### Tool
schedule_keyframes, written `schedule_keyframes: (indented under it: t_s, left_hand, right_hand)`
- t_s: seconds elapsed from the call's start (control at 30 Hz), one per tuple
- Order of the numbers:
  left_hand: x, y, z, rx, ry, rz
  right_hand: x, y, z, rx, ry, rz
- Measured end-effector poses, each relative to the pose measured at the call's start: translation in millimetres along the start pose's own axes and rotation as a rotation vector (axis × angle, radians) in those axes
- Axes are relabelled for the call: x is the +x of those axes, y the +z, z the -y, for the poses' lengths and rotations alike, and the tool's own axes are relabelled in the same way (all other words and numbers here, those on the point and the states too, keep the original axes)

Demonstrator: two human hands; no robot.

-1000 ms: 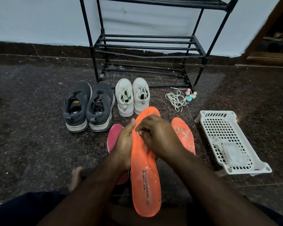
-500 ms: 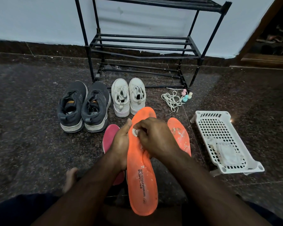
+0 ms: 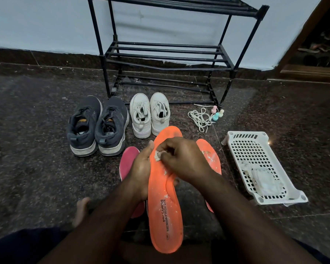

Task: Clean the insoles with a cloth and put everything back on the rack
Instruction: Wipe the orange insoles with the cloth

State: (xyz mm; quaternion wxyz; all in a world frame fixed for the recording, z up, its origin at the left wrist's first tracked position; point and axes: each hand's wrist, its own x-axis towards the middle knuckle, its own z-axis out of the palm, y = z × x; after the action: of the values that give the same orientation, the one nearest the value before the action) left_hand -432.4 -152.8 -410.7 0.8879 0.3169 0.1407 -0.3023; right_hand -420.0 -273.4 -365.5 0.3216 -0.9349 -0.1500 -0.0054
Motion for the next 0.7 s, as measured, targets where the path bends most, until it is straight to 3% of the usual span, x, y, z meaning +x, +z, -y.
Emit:
schedule_keyframes:
  t_s: [0.07, 0.17, 0.3, 0.5, 0.7]
  left_hand:
    - [-0.8, -0.2, -0.7, -0.019, 0.004, -0.001]
    - [-1.9, -1.7, 0.3, -0.004, -0.02, 0.022]
    - [-1.4, -1.9, 1.2, 0.026, -0.065, 0.022]
    - [-4.4, 0.2, -2.7, 0.017, -0.025, -0.032]
    - [-9.8, 9.7, -2.2, 0.051, -0.063, -0.043]
  right_hand:
    - [0.9, -3.6, -0.7, 0.056, 0.007, -0.056]
    - [8.4, -10.7, -10.4, -0.056, 0.017, -0.271]
    - [10.3, -8.8, -15.4, -0.107, 0.056, -0.195]
    - [3.0, -3.4, -4.8, 0.012, -0.021, -0.073]
    - [11.1, -16.6, -18.1, 0.024, 0.088, -0.322]
